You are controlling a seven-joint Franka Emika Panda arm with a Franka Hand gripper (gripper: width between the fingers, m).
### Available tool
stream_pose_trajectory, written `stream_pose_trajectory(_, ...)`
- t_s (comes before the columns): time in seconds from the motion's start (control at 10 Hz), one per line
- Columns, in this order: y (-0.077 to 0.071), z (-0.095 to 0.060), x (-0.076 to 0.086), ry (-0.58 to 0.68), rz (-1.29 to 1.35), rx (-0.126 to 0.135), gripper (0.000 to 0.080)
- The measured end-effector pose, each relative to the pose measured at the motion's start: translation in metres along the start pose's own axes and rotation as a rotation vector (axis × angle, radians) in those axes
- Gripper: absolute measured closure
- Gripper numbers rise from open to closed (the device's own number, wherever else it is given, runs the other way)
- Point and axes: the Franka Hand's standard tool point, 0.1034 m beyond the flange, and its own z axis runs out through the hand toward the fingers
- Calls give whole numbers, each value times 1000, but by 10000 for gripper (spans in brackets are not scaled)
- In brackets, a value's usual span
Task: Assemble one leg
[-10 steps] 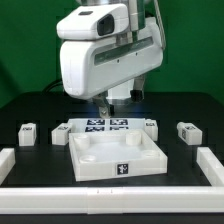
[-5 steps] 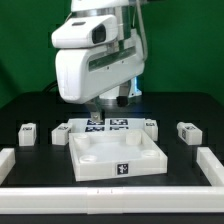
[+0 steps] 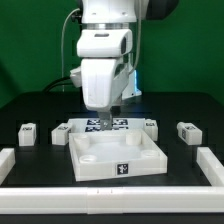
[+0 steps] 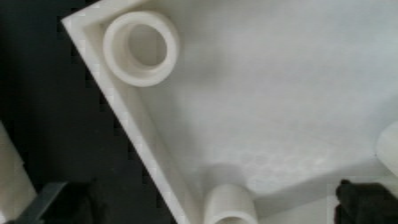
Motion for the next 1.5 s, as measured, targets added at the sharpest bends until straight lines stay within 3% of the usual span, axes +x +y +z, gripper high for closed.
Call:
stream_pose_trajectory(0.2, -1, 1, -2, 0, -1, 2, 150)
stream_pose_trajectory(0.5, -33, 17, -21, -11, -223, 84, 150)
stream_pose_trajectory(0.7, -28, 15, -22, -11, -212, 78, 150)
stream_pose_trajectory(1.0, -33, 17, -25, -9, -220, 85, 150)
stream_pose_trajectory(1.2, -73, 26, -48, 10, -233, 117, 150)
stream_pose_trajectory(1.3, -91, 34, -52, 13, -242, 121, 150)
stream_pose_trajectory(1.5, -105, 45, -51, 17, -267, 125, 150)
